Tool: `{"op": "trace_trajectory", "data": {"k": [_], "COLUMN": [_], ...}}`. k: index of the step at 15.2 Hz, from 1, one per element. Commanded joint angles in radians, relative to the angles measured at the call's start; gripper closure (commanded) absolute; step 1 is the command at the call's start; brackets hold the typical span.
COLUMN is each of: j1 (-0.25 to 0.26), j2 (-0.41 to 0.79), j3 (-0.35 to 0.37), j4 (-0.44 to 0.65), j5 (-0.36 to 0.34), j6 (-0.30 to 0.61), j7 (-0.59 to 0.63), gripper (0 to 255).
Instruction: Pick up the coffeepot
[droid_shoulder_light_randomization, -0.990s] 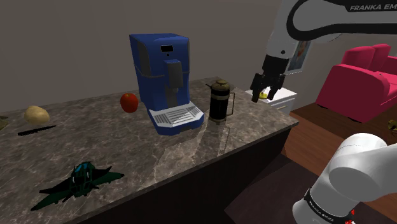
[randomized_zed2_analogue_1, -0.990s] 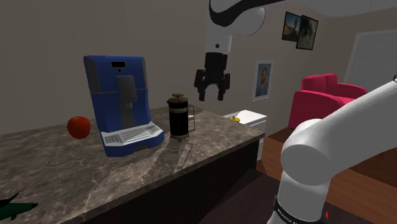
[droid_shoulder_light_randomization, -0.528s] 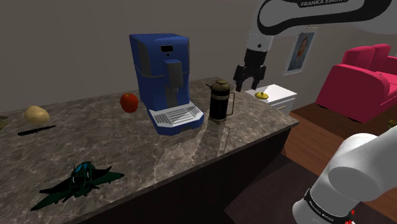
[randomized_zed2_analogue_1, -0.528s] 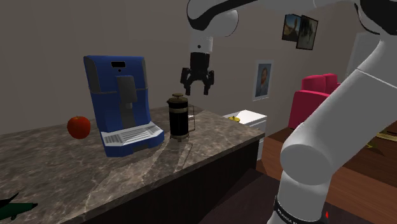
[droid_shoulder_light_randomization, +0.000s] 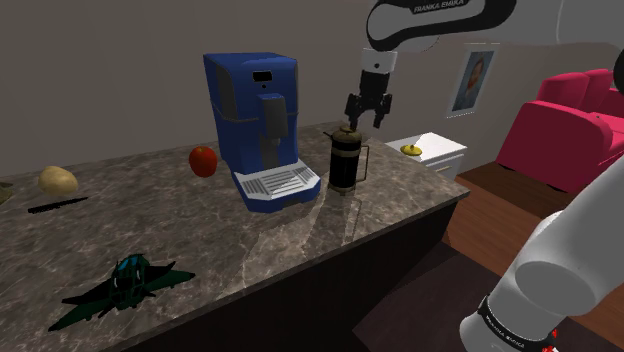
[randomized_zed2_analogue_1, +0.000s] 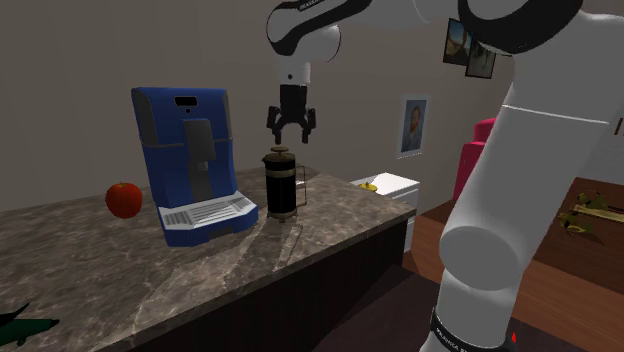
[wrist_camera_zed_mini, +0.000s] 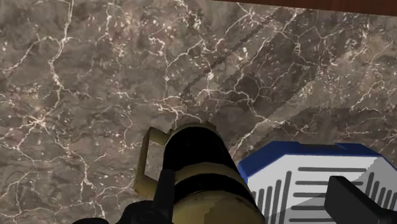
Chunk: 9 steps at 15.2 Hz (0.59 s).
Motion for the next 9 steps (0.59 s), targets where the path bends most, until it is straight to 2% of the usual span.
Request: {"op": "trace_trajectory", "data": {"k": [1, 6, 9], "j1": [-0.003, -0.012, -0.012], "j2": [0.081, 0.280, 0.274], "j3": [-0.004, -0.013, -0.012], "j4": [0.099, 0.348, 0.301], "j5": [-0.006, -0.014, -0.014], "j6": [-0.018, -0.070, -0.028], "j7": [-0.002, -0.009, -0.010], "gripper": [0, 0, 0]}}
